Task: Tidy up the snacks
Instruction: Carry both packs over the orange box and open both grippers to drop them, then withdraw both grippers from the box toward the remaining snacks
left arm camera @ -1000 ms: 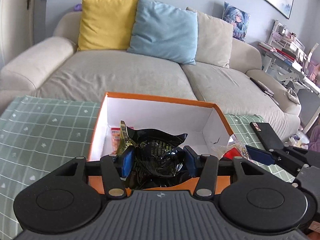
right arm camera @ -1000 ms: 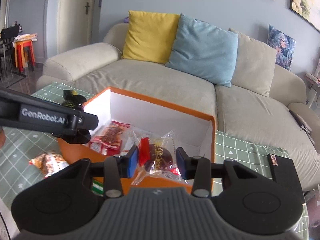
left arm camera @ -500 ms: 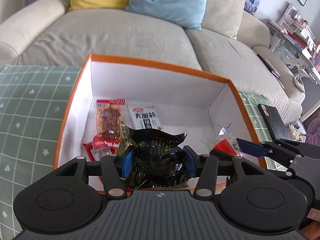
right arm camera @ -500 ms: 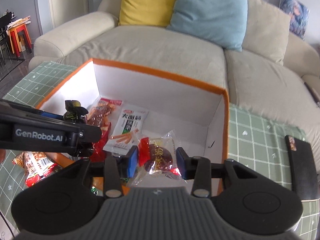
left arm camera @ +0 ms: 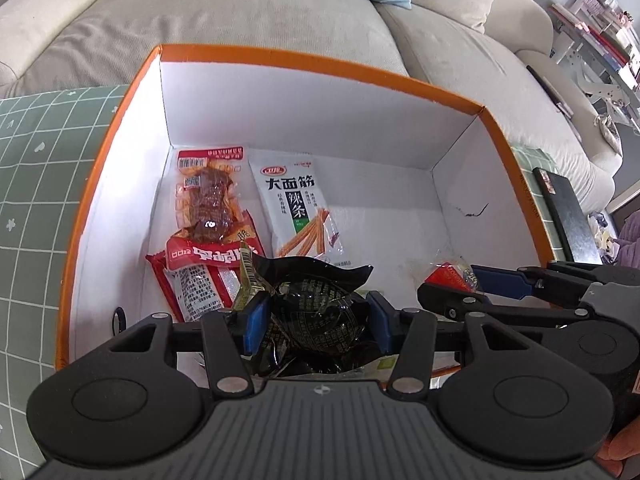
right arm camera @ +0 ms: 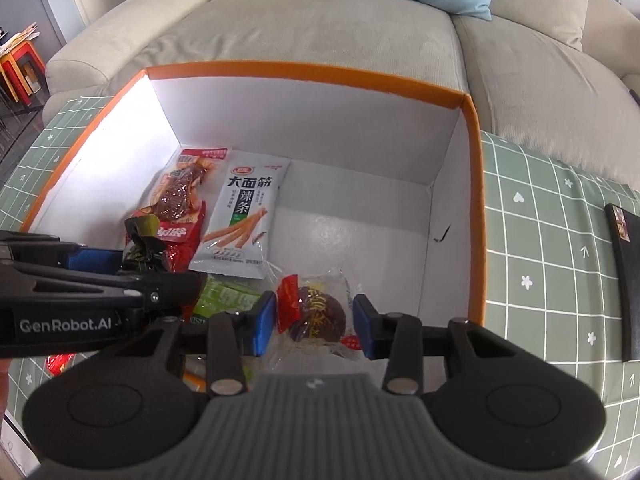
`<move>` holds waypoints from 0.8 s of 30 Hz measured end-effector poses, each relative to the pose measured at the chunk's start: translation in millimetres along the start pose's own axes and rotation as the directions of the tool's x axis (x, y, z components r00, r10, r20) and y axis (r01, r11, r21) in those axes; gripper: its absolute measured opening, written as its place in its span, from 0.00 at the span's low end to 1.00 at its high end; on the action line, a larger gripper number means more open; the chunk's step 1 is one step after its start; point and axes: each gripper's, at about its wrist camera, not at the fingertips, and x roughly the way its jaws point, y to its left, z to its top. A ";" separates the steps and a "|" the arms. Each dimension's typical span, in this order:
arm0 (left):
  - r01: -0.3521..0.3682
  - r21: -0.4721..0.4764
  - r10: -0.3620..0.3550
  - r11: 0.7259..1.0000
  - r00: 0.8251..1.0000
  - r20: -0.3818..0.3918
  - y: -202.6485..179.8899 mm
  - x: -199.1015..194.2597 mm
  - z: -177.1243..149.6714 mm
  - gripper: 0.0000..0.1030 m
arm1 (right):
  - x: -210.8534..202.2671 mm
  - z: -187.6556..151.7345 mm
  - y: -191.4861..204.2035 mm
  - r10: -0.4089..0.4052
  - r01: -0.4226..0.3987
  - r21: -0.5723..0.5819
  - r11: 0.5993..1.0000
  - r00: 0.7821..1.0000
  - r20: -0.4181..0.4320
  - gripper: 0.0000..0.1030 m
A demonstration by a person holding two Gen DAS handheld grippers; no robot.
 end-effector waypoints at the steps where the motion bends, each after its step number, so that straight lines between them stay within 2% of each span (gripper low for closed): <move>1: -0.004 -0.001 0.004 1.000 1.000 -0.007 0.5 1.4 0.3 0.57 | 1.5 0.4 -1.0 0.003 -0.003 0.005 1.000 1.000 -0.009 0.39; 4: -0.013 -0.012 0.013 1.000 1.000 -0.029 3.3 5.8 1.0 0.58 | 2.7 1.4 -1.1 0.005 -0.005 0.010 1.000 1.000 -0.029 0.39; 13: -0.046 -0.008 0.046 0.999 0.999 -0.014 2.3 3.0 1.0 0.60 | 6.9 5.5 3.2 -0.016 0.019 0.027 0.999 0.996 -0.083 0.42; 18: -0.036 -0.026 0.036 0.999 0.999 0.006 4.2 -5.5 2.0 0.66 | 5.5 5.7 3.3 -0.029 0.032 0.031 0.999 0.996 -0.088 0.42; 24: -0.045 -0.030 0.046 0.999 0.999 0.026 6.7 -16.3 0.4 0.70 | 0.3 7.4 6.6 -0.036 0.039 0.037 0.999 0.995 -0.094 0.48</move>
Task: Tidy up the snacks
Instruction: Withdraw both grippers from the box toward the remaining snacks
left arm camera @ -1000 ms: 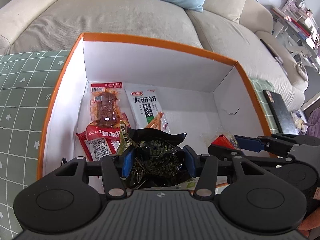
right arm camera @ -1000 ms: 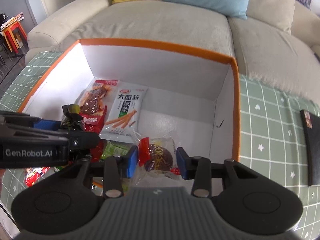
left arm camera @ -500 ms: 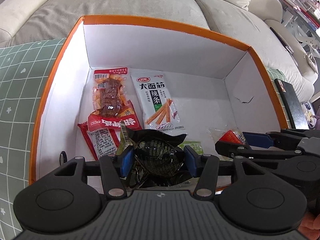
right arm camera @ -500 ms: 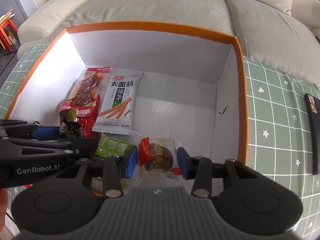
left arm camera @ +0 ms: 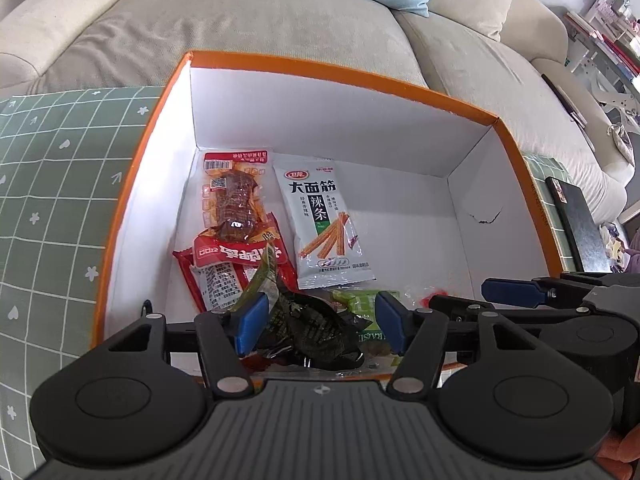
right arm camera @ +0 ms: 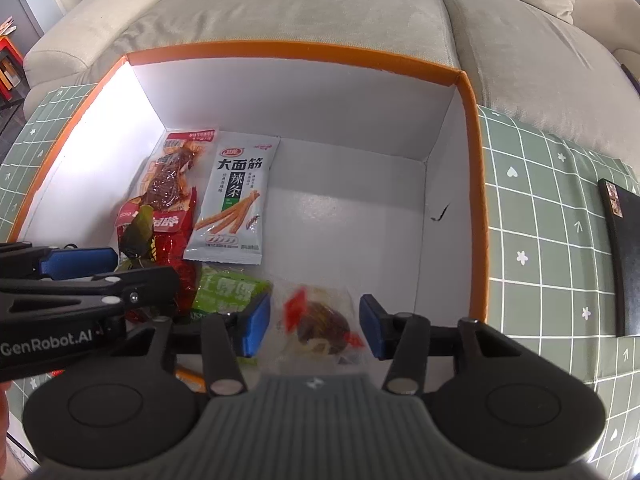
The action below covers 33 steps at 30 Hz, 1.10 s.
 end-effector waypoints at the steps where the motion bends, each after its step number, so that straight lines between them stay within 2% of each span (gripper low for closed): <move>1: -0.006 0.002 0.006 1.000 1.000 0.008 0.0 -2.9 -0.2 0.71 | -1.8 0.7 0.9 -0.004 0.004 -0.002 1.000 1.000 -0.001 0.51; 2: -0.013 0.009 0.013 1.000 1.000 0.019 -0.1 -6.4 -0.5 0.73 | -3.7 0.9 1.8 -0.013 0.013 -0.005 1.000 1.000 0.002 0.58; 4: -0.016 0.023 0.015 1.000 0.999 0.044 -0.3 -13.8 -0.4 0.78 | -10.6 0.5 2.6 -0.035 0.036 -0.012 0.999 0.999 0.027 0.63; 10: 0.013 0.041 -0.018 0.999 0.992 0.123 -2.0 -43.4 -3.7 0.83 | -39.4 -7.9 2.1 -0.033 0.033 0.008 0.999 0.992 0.119 0.69; 16: -0.034 0.121 0.002 0.992 0.967 0.255 -5.7 -82.2 -23.0 0.84 | -73.5 -32.6 5.1 -0.018 0.013 0.022 1.000 0.971 0.239 0.75; 21: -0.082 0.149 0.027 0.985 0.939 0.342 -2.2 -104.9 -47.7 0.85 | -98.6 -65.1 10.7 0.013 -0.030 0.045 0.999 0.936 0.353 0.76; 27: -0.137 0.192 0.045 0.972 0.907 0.419 -5.4 -116.7 -91.1 0.85 | -112.8 -111.2 32.6 0.001 -0.015 0.027 1.000 0.889 0.457 0.77; 29: -0.148 0.192 0.055 0.970 0.905 0.421 -5.1 -116.3 -105.2 0.85 | -114.7 -125.5 39.8 -0.003 -0.010 0.025 1.000 0.878 0.480 0.78; 33: -0.124 0.141 0.056 0.982 0.910 0.410 6.9 -112.7 -127.5 0.85 | -112.5 -152.7 51.1 -0.020 0.007 0.028 1.000 0.866 0.499 0.78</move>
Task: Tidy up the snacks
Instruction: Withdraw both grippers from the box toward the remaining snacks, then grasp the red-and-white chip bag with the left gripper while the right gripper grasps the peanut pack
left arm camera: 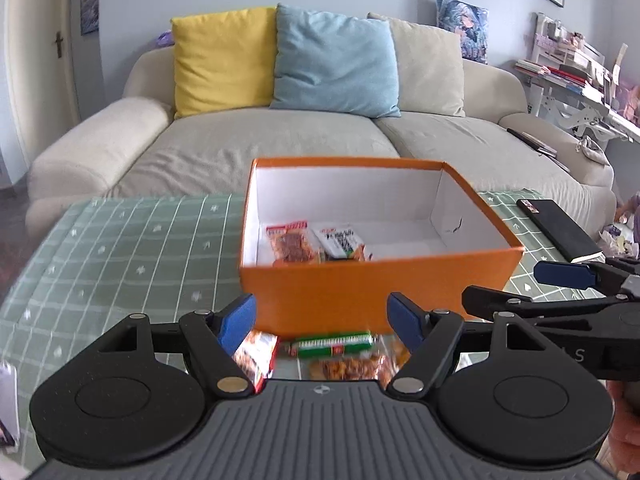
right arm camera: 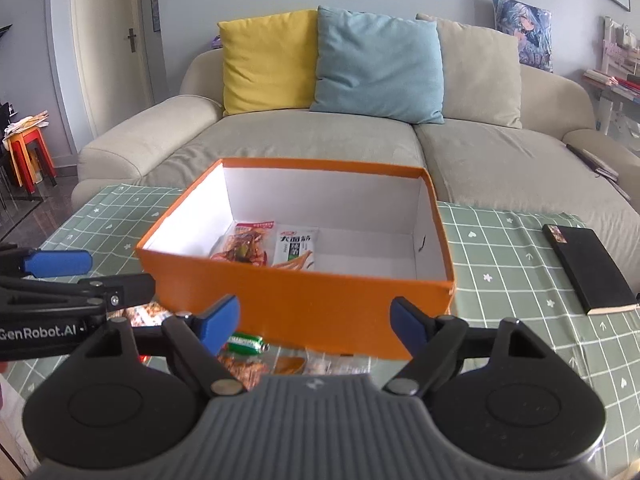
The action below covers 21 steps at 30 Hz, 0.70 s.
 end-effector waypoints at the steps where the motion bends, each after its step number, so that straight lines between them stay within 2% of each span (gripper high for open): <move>1: -0.006 -0.012 0.006 1.000 1.000 -0.001 2.6 -0.5 -5.8 0.85 | -2.5 -7.0 1.6 -0.002 0.002 -0.001 1.000 1.000 0.005 0.78; 8: -0.051 -0.009 0.050 0.999 0.997 -0.054 17.6 1.5 -46.0 0.84 | -6.3 -45.4 7.1 -0.013 0.013 0.014 1.000 1.000 -0.013 0.78; 12: -0.071 -0.045 0.067 0.996 0.994 -0.089 29.1 5.4 -63.2 0.80 | -1.9 -61.2 22.6 -0.044 0.043 -0.058 0.997 0.999 -0.013 0.78; 15: -0.099 -0.045 0.094 0.994 0.991 -0.099 33.0 8.1 -72.1 0.78 | 1.4 -68.6 33.5 -0.007 0.005 -0.107 0.994 1.000 -0.022 0.78; 17: -0.113 -0.039 0.109 0.993 0.989 -0.100 36.4 10.4 -76.6 0.78 | 5.0 -72.1 39.7 -0.007 0.004 -0.122 0.992 1.000 -0.028 0.82; 19: -0.093 -0.056 0.087 0.994 0.990 -0.110 43.2 13.3 -80.3 0.78 | 9.9 -73.3 44.1 0.010 -0.016 -0.131 0.991 0.999 -0.047 0.88; 21: -0.067 -0.085 0.056 0.994 0.990 -0.127 49.5 16.8 -82.4 0.83 | 15.6 -74.3 48.2 0.025 -0.034 -0.136 0.990 0.997 -0.069 0.90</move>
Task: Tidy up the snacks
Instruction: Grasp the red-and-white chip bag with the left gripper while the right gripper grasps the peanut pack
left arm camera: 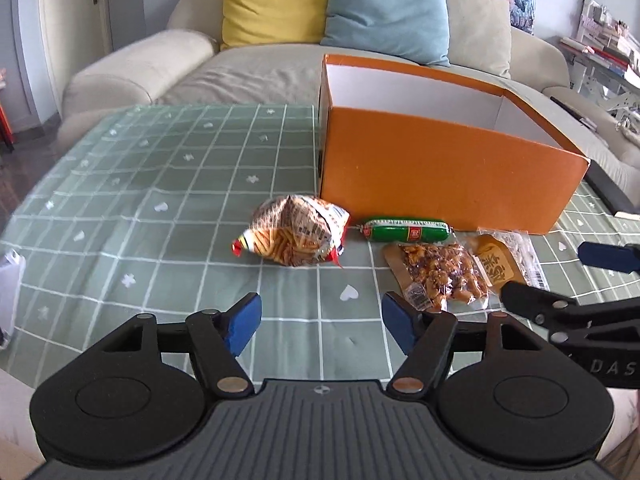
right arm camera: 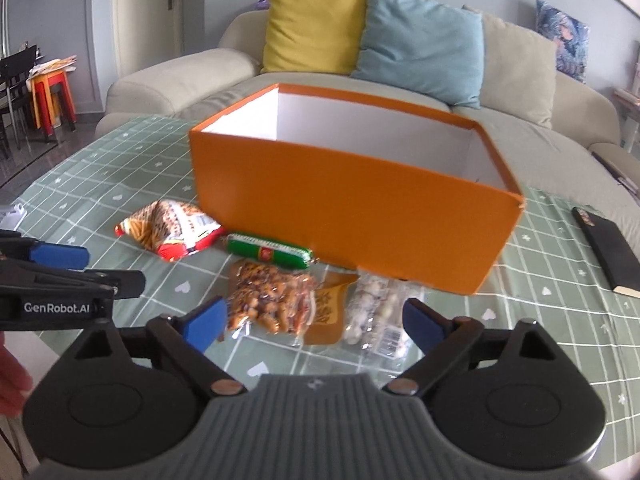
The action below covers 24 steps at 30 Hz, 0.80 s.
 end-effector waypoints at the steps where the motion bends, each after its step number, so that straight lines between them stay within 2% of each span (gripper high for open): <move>1: 0.006 -0.008 -0.006 1.000 1.000 -0.008 2.4 2.3 -0.6 0.84 | 3.3 0.1 1.8 0.001 -0.001 -0.004 1.000 1.000 -0.010 0.90; 9: -0.007 -0.011 0.007 1.000 1.000 -0.013 22.6 17.6 5.9 0.85 | 31.8 4.7 5.9 -0.007 0.007 0.003 1.000 0.997 -0.083 0.90; 15: -0.002 0.000 0.002 1.000 1.000 0.018 27.0 26.7 24.1 0.85 | 48.2 13.6 7.4 -0.014 0.016 0.017 1.000 0.995 -0.104 0.90; 19: -0.018 0.046 0.016 0.999 0.999 0.041 23.8 36.3 42.4 0.86 | 56.5 17.9 12.8 -0.014 0.014 -0.003 1.000 0.994 -0.109 0.90; 24: 0.000 0.065 0.001 0.998 1.000 -0.019 23.4 62.6 54.2 0.86 | 64.1 19.0 14.2 -0.013 0.012 -0.005 1.000 0.992 -0.129 0.90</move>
